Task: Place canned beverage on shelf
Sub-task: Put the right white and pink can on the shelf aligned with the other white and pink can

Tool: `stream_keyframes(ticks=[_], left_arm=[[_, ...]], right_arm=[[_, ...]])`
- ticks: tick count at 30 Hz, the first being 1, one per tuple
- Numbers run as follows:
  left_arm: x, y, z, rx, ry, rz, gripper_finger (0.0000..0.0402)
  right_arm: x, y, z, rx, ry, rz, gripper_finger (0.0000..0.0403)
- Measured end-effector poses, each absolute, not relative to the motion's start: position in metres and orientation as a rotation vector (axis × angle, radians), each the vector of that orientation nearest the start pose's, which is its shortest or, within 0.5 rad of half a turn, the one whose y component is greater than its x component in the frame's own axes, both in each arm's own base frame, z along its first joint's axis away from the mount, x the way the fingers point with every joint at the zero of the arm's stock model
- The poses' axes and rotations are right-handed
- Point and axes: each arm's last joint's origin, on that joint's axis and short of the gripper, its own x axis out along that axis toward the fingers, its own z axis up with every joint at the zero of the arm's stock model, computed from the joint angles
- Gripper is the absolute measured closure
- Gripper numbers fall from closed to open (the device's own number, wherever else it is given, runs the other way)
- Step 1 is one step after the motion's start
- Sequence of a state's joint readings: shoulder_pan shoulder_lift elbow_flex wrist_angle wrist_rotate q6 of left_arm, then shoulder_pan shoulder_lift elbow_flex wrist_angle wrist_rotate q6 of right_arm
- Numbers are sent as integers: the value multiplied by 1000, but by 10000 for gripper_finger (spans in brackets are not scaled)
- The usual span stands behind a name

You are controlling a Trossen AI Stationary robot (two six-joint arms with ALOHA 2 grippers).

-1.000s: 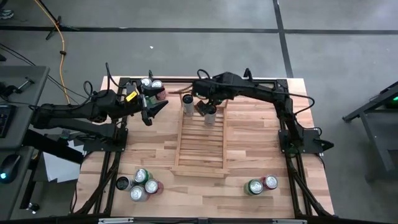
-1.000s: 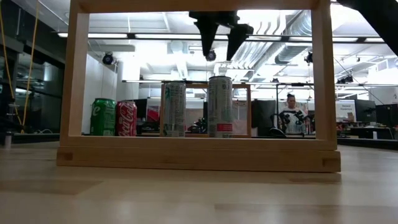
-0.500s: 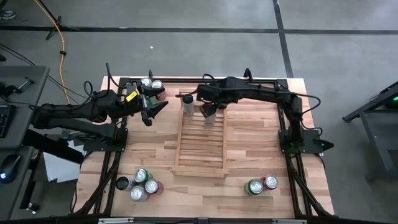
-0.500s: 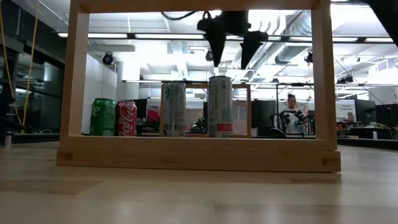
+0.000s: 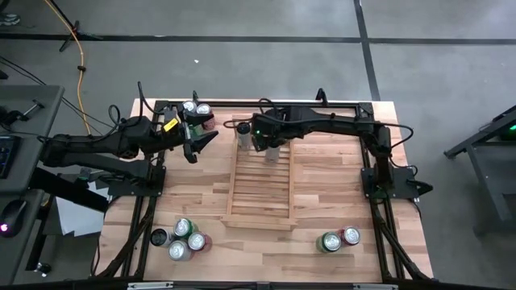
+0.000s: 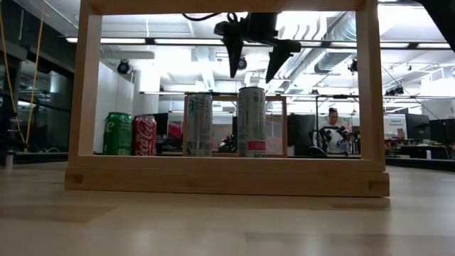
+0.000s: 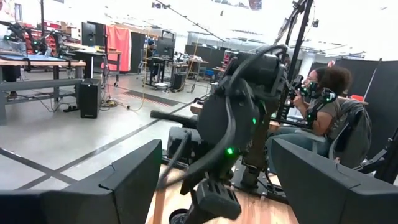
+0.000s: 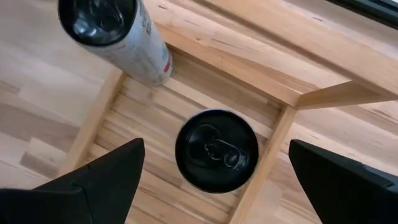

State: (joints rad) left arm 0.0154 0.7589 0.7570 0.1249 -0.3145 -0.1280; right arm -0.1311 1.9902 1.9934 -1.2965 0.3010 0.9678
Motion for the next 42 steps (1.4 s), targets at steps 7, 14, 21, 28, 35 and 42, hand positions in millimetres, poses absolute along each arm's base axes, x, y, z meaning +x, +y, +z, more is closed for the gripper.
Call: stream_keyframes(ticks=[7,14,21,28,35,42], left_arm=[[168,12,356,-145,-143,321,108],[168,12,356,-145,-143,321,108],[168,12,356,-146,-142,321,108],[168,12,356,-145,-142,320,108],[168,12,356,-145,-142,320,108],[168,12,356,-145,-142,320,108]], right_arm=[[400,-56,305,677,1000,-983,18],[401,-55,303,628,999,-994,18],[402,-54,285,649,1052,-960,18],[401,-53,274,690,1043,-976,18],[403,-53,274,685,1025,-971,21],[402,-54,274,687,1026,-981,86]])
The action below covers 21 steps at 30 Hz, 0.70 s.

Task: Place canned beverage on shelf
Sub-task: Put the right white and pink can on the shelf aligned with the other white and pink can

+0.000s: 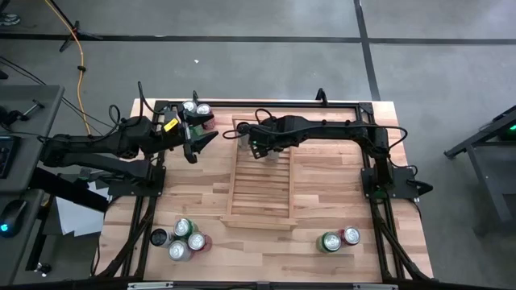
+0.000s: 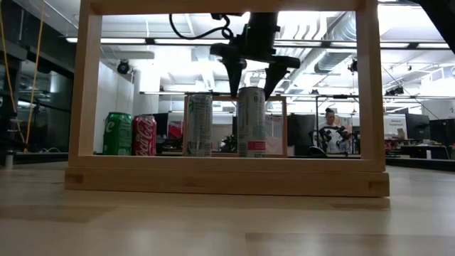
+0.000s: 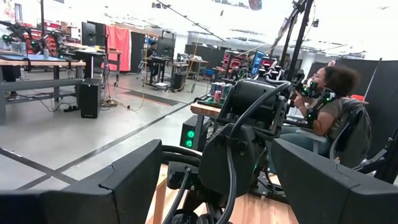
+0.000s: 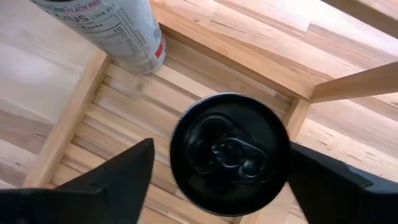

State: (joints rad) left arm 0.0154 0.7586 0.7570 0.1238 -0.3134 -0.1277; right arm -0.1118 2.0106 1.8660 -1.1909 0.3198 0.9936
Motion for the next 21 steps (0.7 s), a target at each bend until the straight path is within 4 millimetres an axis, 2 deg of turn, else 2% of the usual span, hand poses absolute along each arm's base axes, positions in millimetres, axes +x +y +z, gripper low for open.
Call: stream_keyframes(ticks=[5,9,15,21], left_arm=[[168,12,356,-145,-142,320,108],[168,12,356,-145,-143,321,108],[168,12,356,-145,-142,321,108],[168,12,356,-146,-143,321,108]], right_arm=[[401,-55,274,651,1048,-962,167],[399,-55,281,496,1119,-832,169],[391,-64,319,215,1114,-532,169],[383,-78,330,27,1134,-223,169]])
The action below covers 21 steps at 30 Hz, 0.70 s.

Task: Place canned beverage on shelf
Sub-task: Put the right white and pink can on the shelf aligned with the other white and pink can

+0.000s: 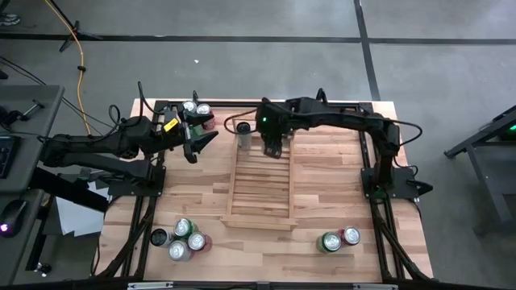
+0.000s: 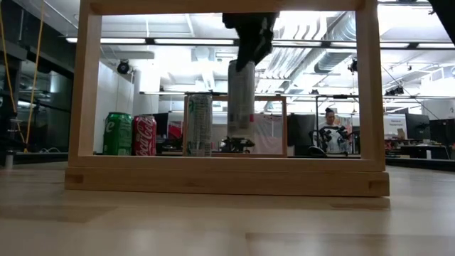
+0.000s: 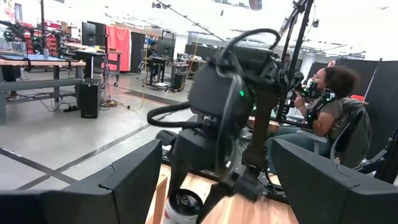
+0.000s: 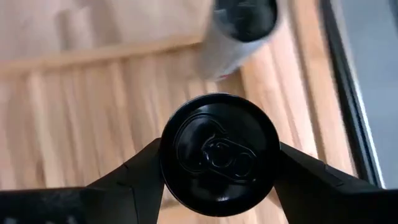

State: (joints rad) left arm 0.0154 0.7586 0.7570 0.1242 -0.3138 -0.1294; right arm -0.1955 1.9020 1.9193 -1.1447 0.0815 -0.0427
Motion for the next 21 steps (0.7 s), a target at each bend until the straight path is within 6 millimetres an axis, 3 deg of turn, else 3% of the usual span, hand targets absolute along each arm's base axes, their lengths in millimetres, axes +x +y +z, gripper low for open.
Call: stream_keyframes(ticks=[8,15,21], left_arm=[[168,12,356,-190,-150,322,108],[168,12,356,-199,-152,328,108],[168,12,356,-217,-156,328,108]], right_arm=[[388,-87,319,-193,1160,43,169],[399,-91,298,-399,1223,135,169],[411,-97,281,-410,1223,146,169]])
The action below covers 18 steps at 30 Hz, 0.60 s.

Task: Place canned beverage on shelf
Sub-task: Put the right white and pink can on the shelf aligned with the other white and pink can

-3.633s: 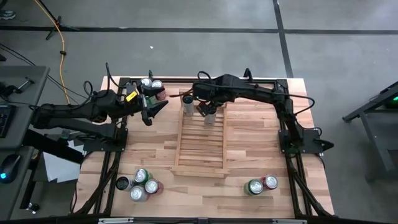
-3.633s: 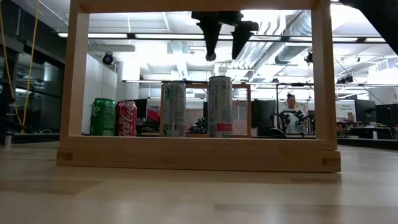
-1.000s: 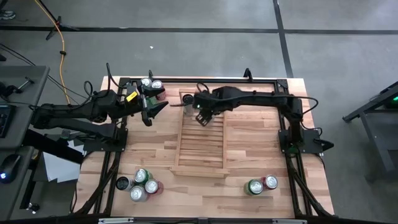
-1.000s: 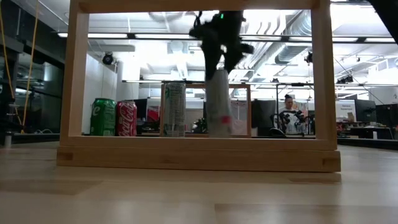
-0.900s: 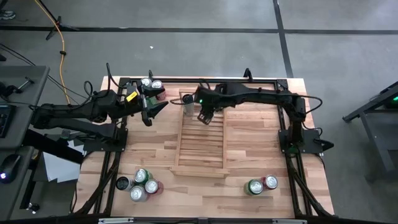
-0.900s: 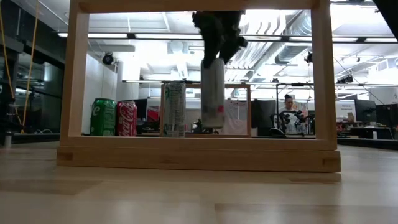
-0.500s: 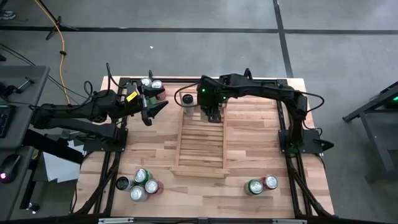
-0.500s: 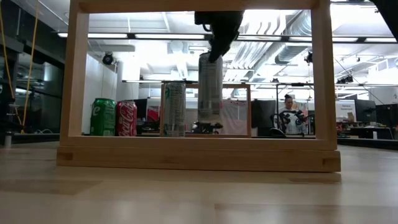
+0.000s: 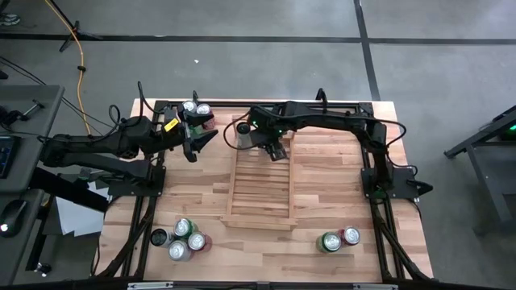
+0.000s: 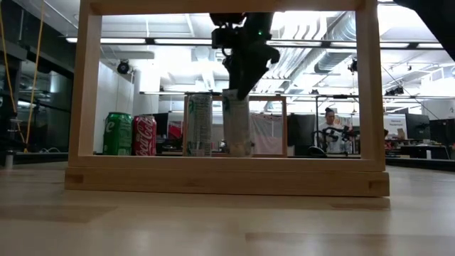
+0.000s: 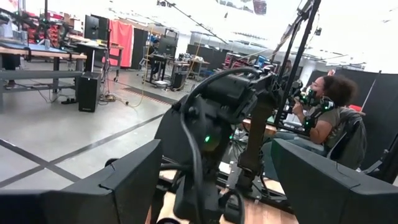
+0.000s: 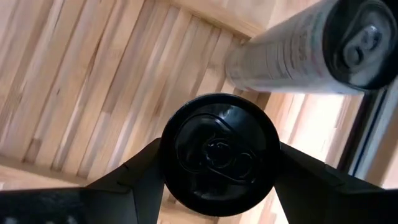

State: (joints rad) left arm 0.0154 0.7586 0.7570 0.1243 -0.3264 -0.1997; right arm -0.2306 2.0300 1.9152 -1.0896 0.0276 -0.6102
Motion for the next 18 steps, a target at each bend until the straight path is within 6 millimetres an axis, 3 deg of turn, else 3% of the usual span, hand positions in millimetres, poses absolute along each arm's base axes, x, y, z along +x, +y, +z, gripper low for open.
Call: stream_keyframes(ticks=[10,18], left_arm=[[168,12,356,-226,-157,328,108],[168,12,356,-228,-157,327,108]], right_arm=[[409,-129,285,-331,1138,107,169],[410,-140,284,-244,1072,118,163]])
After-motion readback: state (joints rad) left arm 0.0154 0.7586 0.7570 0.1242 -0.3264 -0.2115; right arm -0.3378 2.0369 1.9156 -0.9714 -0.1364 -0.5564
